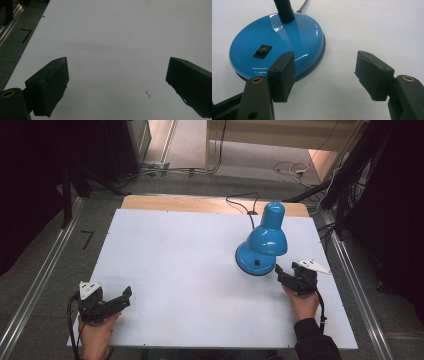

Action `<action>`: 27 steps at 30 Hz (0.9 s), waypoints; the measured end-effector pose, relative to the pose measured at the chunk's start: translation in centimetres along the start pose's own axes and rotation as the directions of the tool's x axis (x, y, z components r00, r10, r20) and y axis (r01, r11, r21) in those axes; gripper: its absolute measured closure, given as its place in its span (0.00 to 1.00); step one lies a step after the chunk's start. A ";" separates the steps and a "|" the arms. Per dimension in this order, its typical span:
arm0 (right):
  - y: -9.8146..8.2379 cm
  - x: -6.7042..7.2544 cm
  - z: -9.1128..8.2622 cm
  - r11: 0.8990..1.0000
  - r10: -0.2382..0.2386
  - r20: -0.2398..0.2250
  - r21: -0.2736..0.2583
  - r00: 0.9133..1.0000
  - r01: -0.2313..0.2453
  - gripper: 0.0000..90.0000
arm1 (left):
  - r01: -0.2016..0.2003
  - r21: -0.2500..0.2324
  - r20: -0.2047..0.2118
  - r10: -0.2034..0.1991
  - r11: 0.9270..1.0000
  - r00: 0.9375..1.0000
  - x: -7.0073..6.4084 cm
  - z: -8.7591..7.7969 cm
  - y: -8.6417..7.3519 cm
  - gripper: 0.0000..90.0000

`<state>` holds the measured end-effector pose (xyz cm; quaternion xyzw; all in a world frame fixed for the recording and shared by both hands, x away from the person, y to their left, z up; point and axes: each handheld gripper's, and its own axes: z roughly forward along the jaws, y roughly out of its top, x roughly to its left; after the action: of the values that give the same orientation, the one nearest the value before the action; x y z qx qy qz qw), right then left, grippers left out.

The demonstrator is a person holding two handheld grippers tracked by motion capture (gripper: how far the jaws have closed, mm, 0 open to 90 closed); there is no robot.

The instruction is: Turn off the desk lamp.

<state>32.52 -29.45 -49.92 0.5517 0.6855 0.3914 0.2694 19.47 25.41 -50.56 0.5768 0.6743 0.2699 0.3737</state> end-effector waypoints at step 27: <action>-0.4 -1.2 -1.8 1.000 0.014 0.004 -0.009 1.000 -0.014 0.33 | -0.002 0.003 -0.002 0.002 1.000 1.000 0.0 0.0 0.0 0.06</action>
<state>31.13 -31.11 -49.33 0.5562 0.6793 0.3951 0.2703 19.45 25.36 -50.58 0.5777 0.6746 0.2696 0.3720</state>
